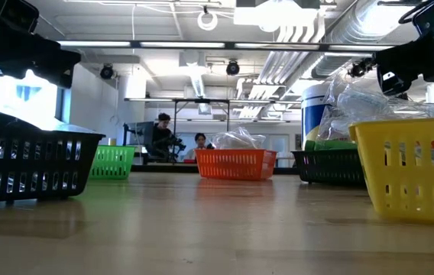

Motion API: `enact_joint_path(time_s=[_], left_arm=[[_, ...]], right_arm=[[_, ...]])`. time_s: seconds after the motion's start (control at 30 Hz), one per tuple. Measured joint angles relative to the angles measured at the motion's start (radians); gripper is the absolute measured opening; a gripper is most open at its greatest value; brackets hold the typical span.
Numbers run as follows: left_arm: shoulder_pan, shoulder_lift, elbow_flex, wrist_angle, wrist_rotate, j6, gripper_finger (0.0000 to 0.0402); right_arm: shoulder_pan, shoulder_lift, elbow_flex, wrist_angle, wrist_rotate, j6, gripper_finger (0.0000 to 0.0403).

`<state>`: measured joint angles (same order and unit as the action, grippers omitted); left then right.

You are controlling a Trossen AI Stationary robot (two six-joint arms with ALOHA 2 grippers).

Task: Pick & Place Travel size toiletries
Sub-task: Return to Home Position

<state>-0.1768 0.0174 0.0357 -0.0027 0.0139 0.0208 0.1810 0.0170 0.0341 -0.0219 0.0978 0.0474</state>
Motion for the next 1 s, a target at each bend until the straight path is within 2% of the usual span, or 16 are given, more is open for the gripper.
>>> enact_joint_path(time_s=[1.0], left_arm=[[0.000, 0.000, 0.001, 0.000, 0.000, 0.000, 0.0159]], right_arm=[[0.000, 0.005, -0.004, 0.012, 0.000, 0.008, 0.0003]])
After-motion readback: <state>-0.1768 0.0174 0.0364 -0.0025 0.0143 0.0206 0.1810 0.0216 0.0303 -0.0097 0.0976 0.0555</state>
